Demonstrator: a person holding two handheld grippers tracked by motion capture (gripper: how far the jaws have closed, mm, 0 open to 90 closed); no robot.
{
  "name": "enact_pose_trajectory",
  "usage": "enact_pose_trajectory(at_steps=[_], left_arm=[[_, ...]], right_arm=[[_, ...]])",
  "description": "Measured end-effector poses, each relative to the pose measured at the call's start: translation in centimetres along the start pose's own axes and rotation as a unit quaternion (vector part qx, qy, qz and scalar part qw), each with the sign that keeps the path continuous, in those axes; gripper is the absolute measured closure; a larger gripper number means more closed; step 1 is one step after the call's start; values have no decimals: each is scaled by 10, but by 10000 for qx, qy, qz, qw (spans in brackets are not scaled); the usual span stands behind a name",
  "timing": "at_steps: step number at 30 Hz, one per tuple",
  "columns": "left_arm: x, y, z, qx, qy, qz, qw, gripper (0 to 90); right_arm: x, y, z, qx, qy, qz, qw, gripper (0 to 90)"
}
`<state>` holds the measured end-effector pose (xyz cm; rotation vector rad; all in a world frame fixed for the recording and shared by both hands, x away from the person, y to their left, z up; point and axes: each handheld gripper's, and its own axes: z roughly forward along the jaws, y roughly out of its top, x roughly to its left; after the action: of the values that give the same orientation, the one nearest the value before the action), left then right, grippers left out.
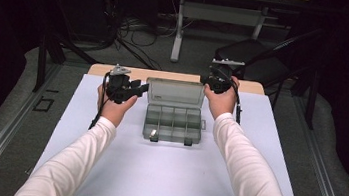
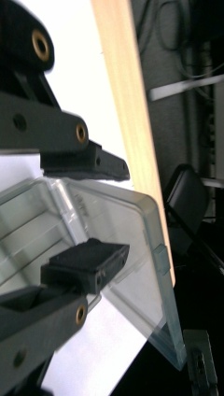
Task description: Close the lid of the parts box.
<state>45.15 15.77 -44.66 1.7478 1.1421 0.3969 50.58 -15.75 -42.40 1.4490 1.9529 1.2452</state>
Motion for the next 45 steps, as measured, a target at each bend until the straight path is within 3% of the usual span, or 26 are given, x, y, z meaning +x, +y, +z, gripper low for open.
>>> enact_pose_trajectory(at_steps=[3,8,15,24,45], left_arm=[[-2,0,-1,126,-91,-104,9998,658],[-5,-1,0,287,-198,-65,9994,793],[-11,-2,6,352,-317,-133,9988,895],[-16,-5,14,453,-463,-204,9977,900],[-23,-12,19,546,-479,-240,9971,900]], right_arm=[[1,0,0,1,3,-30,10000,900],[2,-1,-1,5,34,-24,10000,900],[2,-4,-2,4,64,-8,10000,900],[-1,-8,-4,19,111,18,9999,900],[0,-22,-13,38,389,-10,9992,900]])
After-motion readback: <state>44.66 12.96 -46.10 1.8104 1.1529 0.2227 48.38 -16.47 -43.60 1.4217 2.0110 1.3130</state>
